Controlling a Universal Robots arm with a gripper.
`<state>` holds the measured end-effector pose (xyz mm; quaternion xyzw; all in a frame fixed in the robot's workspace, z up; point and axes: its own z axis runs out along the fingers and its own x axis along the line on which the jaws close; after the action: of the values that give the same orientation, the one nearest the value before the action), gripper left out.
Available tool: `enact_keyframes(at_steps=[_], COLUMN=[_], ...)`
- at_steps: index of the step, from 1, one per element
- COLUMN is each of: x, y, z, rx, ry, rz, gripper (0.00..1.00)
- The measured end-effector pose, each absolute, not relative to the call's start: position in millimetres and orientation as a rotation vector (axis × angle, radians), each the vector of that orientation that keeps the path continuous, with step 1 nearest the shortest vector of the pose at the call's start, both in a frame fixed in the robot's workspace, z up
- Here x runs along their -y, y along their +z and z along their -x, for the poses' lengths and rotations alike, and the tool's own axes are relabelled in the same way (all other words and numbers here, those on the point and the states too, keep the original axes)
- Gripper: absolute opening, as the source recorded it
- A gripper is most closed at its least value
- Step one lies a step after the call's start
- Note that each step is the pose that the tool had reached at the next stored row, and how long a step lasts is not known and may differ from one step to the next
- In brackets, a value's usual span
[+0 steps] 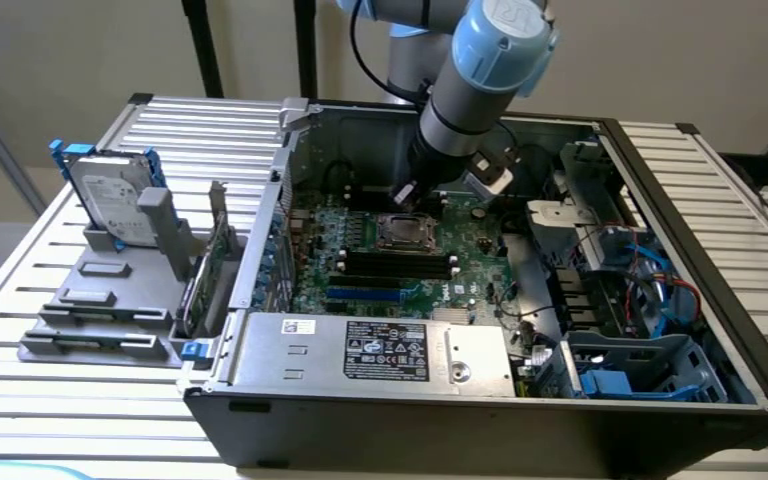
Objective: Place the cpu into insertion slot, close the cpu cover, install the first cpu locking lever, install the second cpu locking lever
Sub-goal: 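Install the first cpu locking lever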
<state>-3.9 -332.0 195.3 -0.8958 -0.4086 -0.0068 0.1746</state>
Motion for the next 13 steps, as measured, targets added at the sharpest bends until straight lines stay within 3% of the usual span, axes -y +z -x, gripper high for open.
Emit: enact_keyframes(at_steps=[13], x=[336.5], y=[195.5], z=[8.9], rx=[1.176], ry=[-0.015], rz=[2.531], gripper=[0.11])
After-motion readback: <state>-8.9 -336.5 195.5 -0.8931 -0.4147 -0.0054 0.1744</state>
